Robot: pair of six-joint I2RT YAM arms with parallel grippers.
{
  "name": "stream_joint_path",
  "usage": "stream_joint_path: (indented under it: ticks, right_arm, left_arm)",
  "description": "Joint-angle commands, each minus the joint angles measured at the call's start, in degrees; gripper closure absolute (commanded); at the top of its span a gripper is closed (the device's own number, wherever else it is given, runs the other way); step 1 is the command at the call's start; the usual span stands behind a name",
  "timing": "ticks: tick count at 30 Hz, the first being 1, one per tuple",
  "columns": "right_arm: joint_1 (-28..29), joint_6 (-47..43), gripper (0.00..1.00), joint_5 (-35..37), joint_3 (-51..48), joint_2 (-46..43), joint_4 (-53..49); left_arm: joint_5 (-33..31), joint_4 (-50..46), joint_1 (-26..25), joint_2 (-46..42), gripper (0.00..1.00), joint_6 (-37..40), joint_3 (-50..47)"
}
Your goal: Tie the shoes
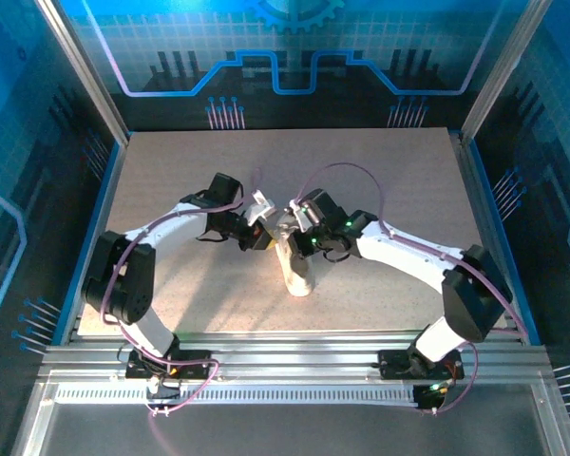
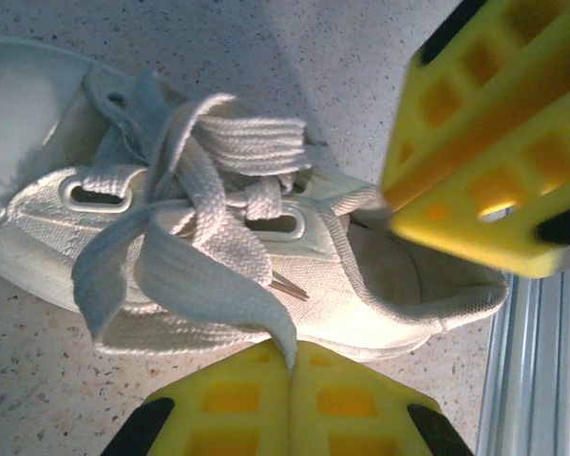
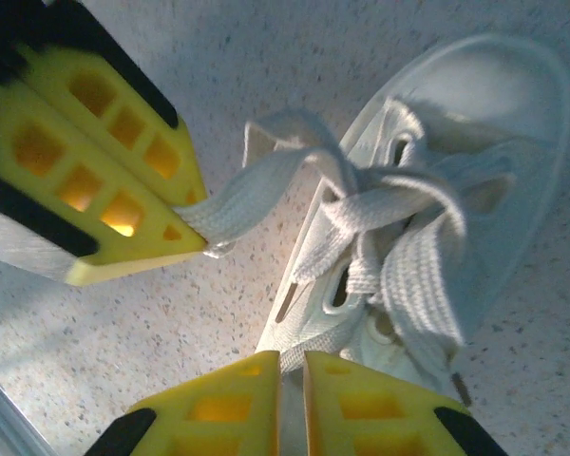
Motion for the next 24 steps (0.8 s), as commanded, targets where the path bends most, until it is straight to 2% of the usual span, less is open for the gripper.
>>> stream_joint_path:
  ticks: [1, 8, 13, 24]
  right_arm:
    - [-0.8, 1.5, 0.86, 1.0, 0.7, -2.6, 0.1]
    - [4.5, -0.4, 0.84, 8.3, 2.7, 0.1, -2.2]
    - [7.9, -3.9, 0.78, 14.9, 7.1, 4.1, -6.9]
    - [14.4, -11.4, 0.66, 26.8, 23.1, 18.9, -21.2]
  left_arm:
    - [4.6, -3.2, 1.2, 1.9, 0.97, -2.6, 2.4]
    - [8.9, -7.5, 3.3, 7.6, 0.96, -6.8, 7.8]
    - [10.1, -11.0, 4.5, 11.2, 0.96, -8.5, 11.8]
    - [12.4, -17.6, 5.3, 17.3, 0.95, -8.8, 18.3]
